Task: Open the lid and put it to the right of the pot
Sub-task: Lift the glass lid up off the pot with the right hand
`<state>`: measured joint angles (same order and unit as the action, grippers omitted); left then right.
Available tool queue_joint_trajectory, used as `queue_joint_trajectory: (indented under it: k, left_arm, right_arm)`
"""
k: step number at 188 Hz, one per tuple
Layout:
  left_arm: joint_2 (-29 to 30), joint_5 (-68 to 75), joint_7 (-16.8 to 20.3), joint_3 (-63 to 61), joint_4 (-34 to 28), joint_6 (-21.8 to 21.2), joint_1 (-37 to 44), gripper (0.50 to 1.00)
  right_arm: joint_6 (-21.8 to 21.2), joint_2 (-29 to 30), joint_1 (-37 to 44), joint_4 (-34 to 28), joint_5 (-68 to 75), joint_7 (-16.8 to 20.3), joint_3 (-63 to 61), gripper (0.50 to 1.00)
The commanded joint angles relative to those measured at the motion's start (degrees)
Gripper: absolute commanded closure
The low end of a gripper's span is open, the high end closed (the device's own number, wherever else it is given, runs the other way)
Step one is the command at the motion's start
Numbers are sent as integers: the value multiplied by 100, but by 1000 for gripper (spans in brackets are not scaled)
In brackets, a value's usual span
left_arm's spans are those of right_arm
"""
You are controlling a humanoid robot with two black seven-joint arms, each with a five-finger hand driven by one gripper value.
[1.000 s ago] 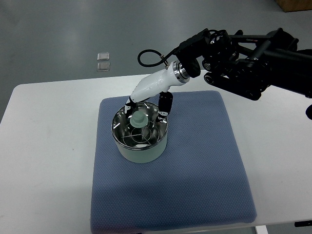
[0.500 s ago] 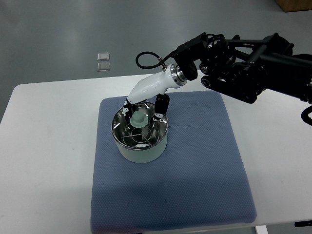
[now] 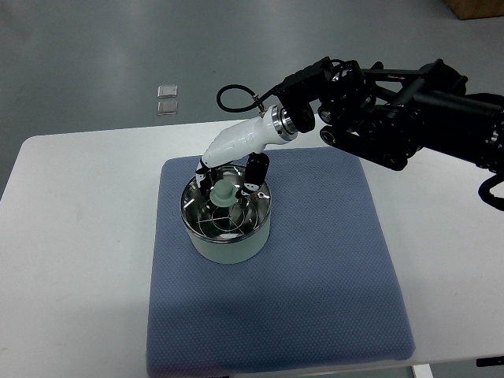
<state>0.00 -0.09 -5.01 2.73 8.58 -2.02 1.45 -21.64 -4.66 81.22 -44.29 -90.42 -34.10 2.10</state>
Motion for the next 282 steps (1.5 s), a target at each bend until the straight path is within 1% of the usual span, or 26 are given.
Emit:
queue_joint_trajectory:
  k: [1,3,11,12,14,22,31,32,37,38,42,149,206,207,246,256,257,269,279,280,282]
  left_arm:
    - [0,0,0,0,3,0,-4,500]
    - [0,0,0,0,3,0,-4,500]
    - [0,0,0,0,3,0,-4,500]
    - [0,0,0,0,3,0,-4,500]
    - [0,0,0,0,3,0,-4,500]
    - [0,0,0,0,3,0,-4,500]
    - [0,0,0,0,3,0,-4,500]
    - [0,0,9,0,3,0,-4,500]
    - [0,0,9,0,3,0,-4,500]
    - [0,0,9,0,3,0,-4,500]
    - [0,0,9,0,3,0,-4,500]
    - [0,0,0,0,3,0,5,500]
    - [0,0,9,0,12,8,5,500]
    - [0,0,9,0,12,8,-4,500]
    - [0,0,0,0,12,8,5,500]
    - [0,0,0,0,12,8,5,500]
    - [0,0,9,0,3,8,5,500]
    - [0,0,0,0,3,8,5,500]
    - [0,0,0,0,3,8,5,500]
    - [0,0,9,0,3,8,-4,500]
    - [0,0,9,0,3,8,-4,500]
  right_arm:
    - [-7,0,8,-1,7,-9,1,861]
    - [-7,-8,8,-1,7,-9,1,869]
    - [-7,-8,8,-1,7,-9,1,869]
    - [-16,0,8,-1,7,-9,1,907]
    - [-16,0,8,-1,7,-9,1,916]
    - [-16,0,8,-1,7,-9,1,928]
    - [-16,0,8,-1,7,-9,1,928]
    - [-16,0,8,-1,7,-18,1,964]
    - [-16,0,8,-1,7,-18,1,977]
    - [-16,0,8,-1,7,-18,1,987]
    - [-16,0,8,-1,7,-18,1,1000]
    - [-16,-96,60,-1,341,-80,-34,1000]
    - [-51,-202,87,-10,367,-88,-298,1000]
    - [-77,-289,96,-18,402,-88,-367,1000]
    - [-139,-755,210,-36,411,-90,-438,1000]
    - [-139,-756,210,-36,411,-90,-438,1000]
    - [-130,-938,192,-45,420,-90,-438,1000]
    - [-104,-1168,148,-45,411,-90,-438,1000]
    - [-104,-1169,148,-45,411,-90,-438,1000]
    - [-78,-1360,105,-45,411,-90,-430,1000]
    - [-78,-1397,87,-54,411,-90,-430,1000]
